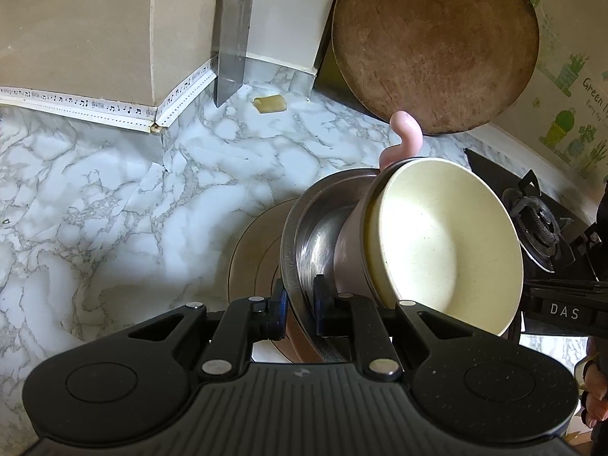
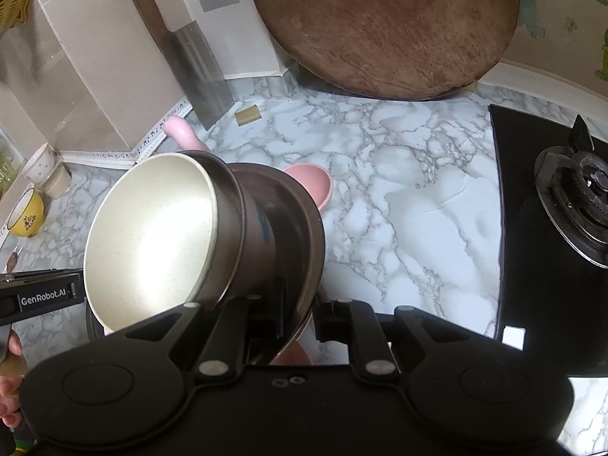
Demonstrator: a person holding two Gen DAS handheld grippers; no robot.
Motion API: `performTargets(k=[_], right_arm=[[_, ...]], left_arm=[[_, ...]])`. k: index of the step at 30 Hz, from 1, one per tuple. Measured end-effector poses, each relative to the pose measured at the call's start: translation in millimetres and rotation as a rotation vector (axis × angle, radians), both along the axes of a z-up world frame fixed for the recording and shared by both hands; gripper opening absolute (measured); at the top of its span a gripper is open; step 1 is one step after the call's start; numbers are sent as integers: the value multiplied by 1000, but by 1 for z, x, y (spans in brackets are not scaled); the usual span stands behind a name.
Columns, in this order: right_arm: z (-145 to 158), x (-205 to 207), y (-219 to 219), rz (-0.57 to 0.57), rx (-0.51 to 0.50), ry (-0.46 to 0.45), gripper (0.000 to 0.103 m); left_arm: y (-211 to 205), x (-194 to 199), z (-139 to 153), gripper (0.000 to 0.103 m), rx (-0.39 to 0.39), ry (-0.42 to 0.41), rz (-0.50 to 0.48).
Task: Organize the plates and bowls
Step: 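Lift the nested steel bowl stack and carry it toward the stove, then lower the nested stack onto the pink bear plate stack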
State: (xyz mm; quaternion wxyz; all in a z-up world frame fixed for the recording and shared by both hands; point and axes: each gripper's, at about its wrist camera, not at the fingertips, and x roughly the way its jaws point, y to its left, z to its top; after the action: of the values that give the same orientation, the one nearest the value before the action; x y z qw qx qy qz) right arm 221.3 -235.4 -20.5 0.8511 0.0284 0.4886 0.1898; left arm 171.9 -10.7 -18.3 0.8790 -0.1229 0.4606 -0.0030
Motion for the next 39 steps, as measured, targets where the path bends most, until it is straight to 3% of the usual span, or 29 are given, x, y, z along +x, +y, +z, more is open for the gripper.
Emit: performTargets(k=[29,39], right_arm=[[-28,18,13,30,-21,17,15],[-29,25,15,23,-16,21,17]], left_arm=[[3,13,-25,12,37,23,33],[9,19,-30,12,8,28,41]])
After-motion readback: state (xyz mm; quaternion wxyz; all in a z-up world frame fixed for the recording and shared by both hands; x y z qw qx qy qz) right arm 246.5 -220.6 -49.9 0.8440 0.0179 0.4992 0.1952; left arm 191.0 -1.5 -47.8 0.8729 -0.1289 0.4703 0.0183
